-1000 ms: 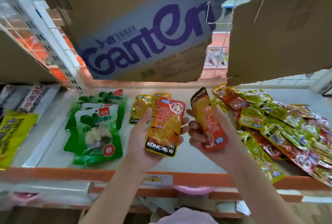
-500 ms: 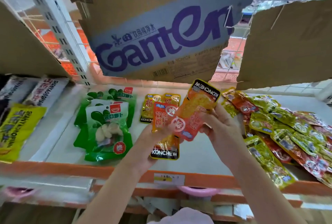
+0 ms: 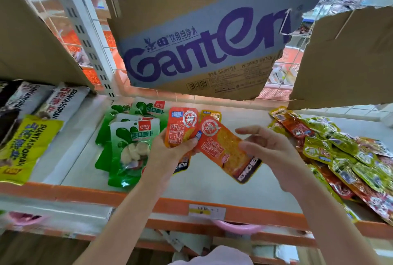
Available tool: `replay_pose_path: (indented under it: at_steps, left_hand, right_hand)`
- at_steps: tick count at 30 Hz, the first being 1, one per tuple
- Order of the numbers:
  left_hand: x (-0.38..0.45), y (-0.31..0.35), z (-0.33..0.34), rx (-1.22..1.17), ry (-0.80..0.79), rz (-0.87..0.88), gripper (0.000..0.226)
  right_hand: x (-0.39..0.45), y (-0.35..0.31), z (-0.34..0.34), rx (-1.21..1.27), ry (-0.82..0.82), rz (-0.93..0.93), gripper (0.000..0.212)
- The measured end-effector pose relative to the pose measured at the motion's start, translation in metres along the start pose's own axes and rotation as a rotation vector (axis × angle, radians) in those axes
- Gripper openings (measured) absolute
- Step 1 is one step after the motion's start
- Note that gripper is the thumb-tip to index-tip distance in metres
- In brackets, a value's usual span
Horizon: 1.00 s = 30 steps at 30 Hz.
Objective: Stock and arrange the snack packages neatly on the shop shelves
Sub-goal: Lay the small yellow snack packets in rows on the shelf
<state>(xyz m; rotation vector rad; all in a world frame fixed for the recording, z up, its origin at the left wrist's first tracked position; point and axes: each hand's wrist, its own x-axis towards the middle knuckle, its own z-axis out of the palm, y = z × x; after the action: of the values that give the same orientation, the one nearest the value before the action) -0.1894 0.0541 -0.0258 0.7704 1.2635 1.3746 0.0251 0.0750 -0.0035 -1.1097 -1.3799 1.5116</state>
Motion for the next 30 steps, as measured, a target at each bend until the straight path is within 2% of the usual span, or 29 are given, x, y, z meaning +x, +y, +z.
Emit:
replay_pose_path:
  at_steps: [4, 7, 10, 13, 16, 21, 25, 27, 30]
  left_hand:
    - [0.005, -0.004, -0.005, 0.141, 0.014, 0.009, 0.012]
    - [0.007, -0.013, -0.01, 0.331, -0.029, -0.001, 0.005]
    - [0.009, -0.026, -0.019, 0.649, -0.037, 0.017, 0.018]
    - [0.006, -0.039, -0.024, 0.8, -0.039, 0.021, 0.05]
    - [0.005, -0.051, -0.025, 0.987, -0.043, 0.146, 0.068]
    - [0.004, -0.056, -0.021, 1.466, 0.026, 0.41, 0.054]
    - [0.009, -0.058, -0.003, 1.443, -0.017, 0.447, 0.048]
    - [0.011, -0.061, 0.014, 1.417, -0.059, 0.472, 0.042]
    - [0.01, -0.071, 0.043, 1.395, -0.161, 0.524, 0.039]
  right_hand:
    - [0.005, 0.022, 0.019, -0.255, -0.078, 0.13, 0.016]
    - [0.008, 0.044, 0.029, -0.29, -0.029, 0.22, 0.017]
    - [0.012, 0.062, 0.034, -0.27, 0.035, 0.3, 0.017]
    - [0.015, 0.076, 0.036, -0.274, 0.079, 0.357, 0.019]
    - [0.02, 0.086, 0.038, -0.473, 0.095, 0.318, 0.022]
    - [0.023, 0.087, 0.042, -0.94, 0.116, 0.162, 0.027]
    - [0.014, 0.078, 0.033, -1.095, 0.091, 0.114, 0.025]
    - [0.005, 0.076, 0.022, -1.147, 0.067, 0.113, 0.02]
    - [-0.012, 0.076, -0.002, -1.263, 0.065, 0.131, 0.023]
